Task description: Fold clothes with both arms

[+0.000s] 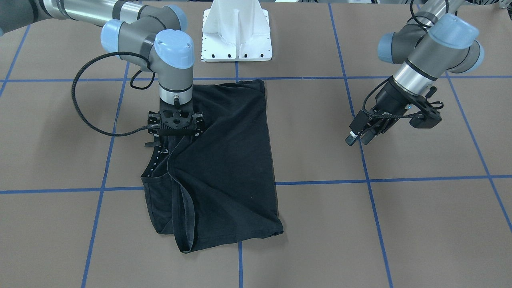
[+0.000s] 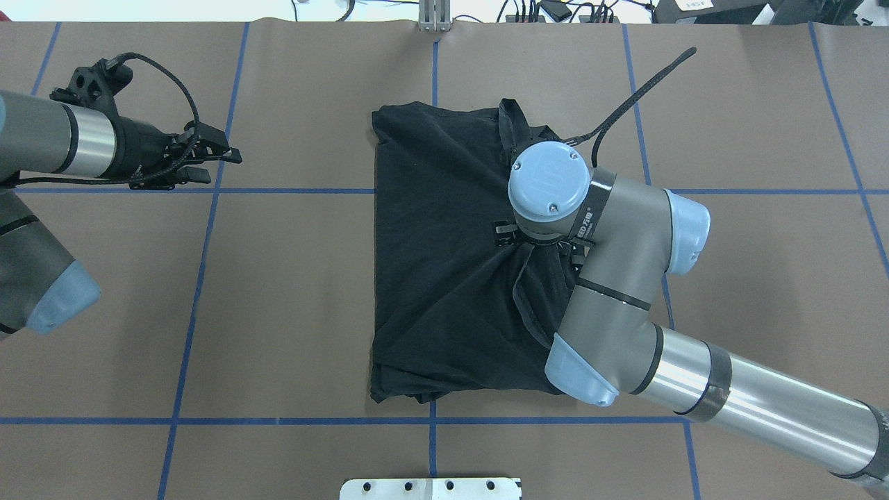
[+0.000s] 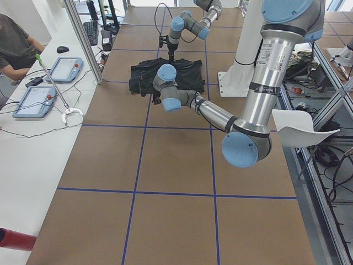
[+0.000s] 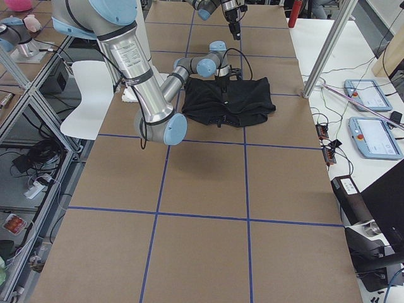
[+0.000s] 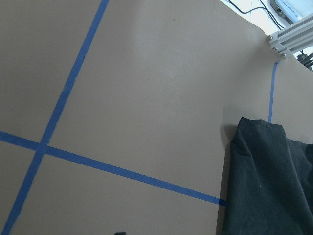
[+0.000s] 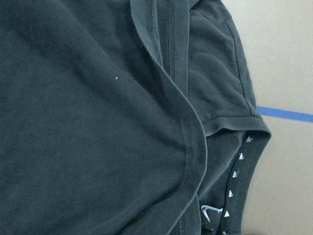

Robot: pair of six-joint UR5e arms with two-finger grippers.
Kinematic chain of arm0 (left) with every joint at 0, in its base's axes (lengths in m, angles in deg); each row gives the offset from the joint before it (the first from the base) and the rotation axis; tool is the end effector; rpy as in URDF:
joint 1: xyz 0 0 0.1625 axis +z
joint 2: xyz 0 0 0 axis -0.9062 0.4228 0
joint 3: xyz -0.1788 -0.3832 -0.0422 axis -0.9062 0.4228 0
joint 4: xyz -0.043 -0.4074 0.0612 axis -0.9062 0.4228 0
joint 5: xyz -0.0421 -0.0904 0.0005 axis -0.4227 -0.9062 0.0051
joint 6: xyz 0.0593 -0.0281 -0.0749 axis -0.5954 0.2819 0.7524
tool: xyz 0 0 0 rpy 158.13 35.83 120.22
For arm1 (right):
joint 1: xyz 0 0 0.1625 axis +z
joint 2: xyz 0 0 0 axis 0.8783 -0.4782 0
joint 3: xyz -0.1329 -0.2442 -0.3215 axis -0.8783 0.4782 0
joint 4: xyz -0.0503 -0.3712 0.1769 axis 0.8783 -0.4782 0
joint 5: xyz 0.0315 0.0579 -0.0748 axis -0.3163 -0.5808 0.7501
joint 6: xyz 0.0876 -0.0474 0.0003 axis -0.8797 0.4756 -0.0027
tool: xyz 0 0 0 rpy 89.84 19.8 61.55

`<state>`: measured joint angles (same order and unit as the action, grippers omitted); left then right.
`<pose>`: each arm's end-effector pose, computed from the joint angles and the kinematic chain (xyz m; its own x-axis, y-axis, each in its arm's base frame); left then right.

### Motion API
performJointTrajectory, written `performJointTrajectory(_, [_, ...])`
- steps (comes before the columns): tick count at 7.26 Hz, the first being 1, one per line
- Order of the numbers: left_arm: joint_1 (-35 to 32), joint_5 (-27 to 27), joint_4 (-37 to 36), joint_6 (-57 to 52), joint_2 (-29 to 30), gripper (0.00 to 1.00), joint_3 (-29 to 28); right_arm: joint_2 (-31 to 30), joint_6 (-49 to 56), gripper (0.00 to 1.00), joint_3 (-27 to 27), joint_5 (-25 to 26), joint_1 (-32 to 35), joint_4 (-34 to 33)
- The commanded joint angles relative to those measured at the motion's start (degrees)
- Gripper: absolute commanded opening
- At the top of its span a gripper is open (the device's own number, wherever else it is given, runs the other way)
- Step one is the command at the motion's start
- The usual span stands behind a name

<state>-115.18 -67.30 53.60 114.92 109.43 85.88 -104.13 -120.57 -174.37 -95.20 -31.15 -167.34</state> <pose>0.3008 -0.5009 0.3525 0.2480 -0.2288 -0.9414 0.4150 0.9031 -0.1101 -0.5131 -0.4440 0.2668 0.8483 -0.0924 0.5214 -0.0326 0.9737 0.2256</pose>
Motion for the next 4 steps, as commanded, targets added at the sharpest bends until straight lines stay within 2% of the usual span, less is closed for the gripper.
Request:
performJointTrajectory(1, [0.0,0.0,0.0,0.0,-0.1,0.71,0.06,-0.65,-1.87,0.69,-0.21,1.01,-2.49,-0.72])
performJointTrajectory(3, [0.0,0.0,0.0,0.0,-0.19,0.71,0.06,-0.47,-3.99,0.69,-0.12,0.93,-4.79,-0.72])
performJointTrajectory(4, [0.0,0.0,0.0,0.0,-0.45,0.71,0.06,-0.65,-4.17,0.63,0.06,1.01,-4.96,-0.72])
